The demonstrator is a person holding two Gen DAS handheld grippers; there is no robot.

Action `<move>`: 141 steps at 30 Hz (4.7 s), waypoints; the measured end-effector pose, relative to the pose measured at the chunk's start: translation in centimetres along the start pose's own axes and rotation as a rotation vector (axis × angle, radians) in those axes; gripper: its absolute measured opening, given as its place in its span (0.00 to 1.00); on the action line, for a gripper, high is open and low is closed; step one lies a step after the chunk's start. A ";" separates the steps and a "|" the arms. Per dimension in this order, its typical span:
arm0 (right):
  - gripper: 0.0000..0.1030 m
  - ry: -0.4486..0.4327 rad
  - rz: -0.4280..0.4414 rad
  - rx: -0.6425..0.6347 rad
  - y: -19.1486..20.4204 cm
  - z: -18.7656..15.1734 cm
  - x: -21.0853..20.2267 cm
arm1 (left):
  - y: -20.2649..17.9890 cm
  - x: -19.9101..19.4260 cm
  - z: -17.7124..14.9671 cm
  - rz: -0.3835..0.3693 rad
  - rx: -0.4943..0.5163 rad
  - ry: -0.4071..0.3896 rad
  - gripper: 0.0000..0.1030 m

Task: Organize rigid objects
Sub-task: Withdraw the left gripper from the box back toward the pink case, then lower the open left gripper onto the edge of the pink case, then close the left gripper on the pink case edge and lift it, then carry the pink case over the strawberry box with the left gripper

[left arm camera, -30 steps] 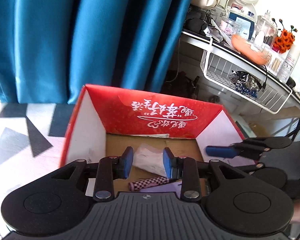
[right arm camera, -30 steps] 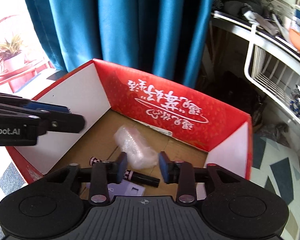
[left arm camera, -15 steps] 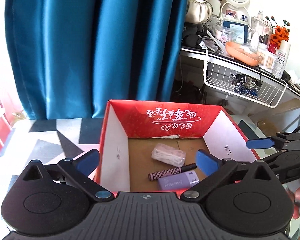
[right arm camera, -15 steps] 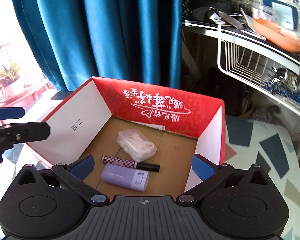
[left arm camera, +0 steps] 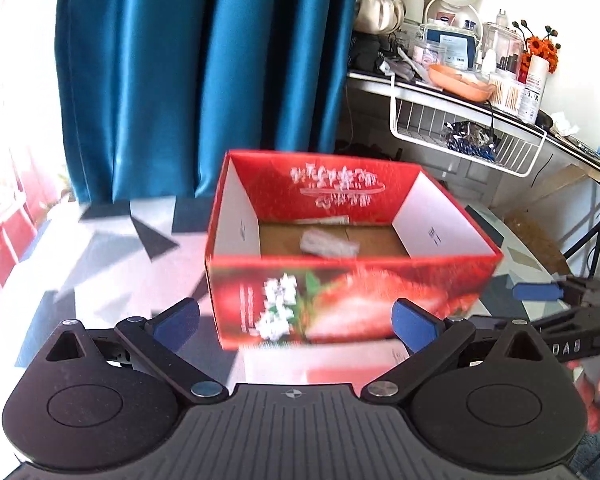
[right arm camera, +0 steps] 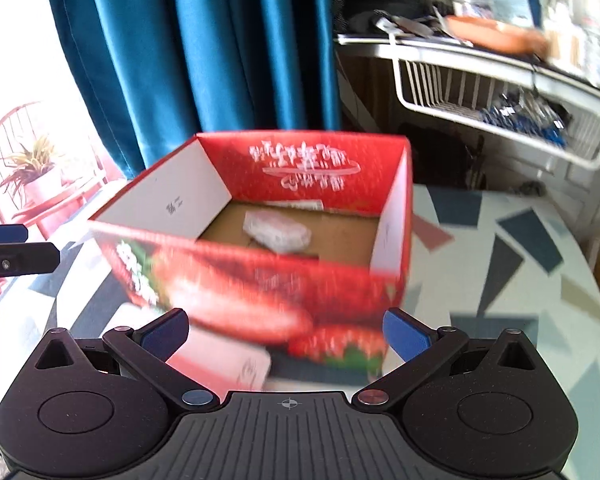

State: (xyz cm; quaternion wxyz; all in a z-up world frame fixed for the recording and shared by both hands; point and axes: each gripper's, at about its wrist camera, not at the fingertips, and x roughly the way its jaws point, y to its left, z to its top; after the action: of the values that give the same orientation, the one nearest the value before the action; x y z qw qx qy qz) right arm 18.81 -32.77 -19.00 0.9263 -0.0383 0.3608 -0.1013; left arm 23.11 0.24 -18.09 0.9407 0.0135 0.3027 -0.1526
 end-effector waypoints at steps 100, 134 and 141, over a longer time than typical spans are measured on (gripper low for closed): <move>0.67 -0.056 0.154 -0.036 2.0 -14.1 0.9 | 1.0 4.0 -8.3 -0.176 -0.229 0.179 0.51; 0.64 -0.167 0.111 -0.138 3.5 -9.5 -2.9 | 0.3 -0.8 -4.8 -0.204 -0.142 -0.029 0.51; 0.64 -0.178 0.115 -0.160 3.4 -5.9 -3.1 | 0.8 -0.7 -2.4 -0.216 -0.156 -0.077 0.51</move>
State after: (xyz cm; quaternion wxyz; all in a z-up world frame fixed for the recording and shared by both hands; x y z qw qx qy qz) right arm 13.19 -28.76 -21.79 0.9529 -0.1003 0.2858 -0.0151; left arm 21.42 1.46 -19.72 0.9279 -0.0984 0.2772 -0.2292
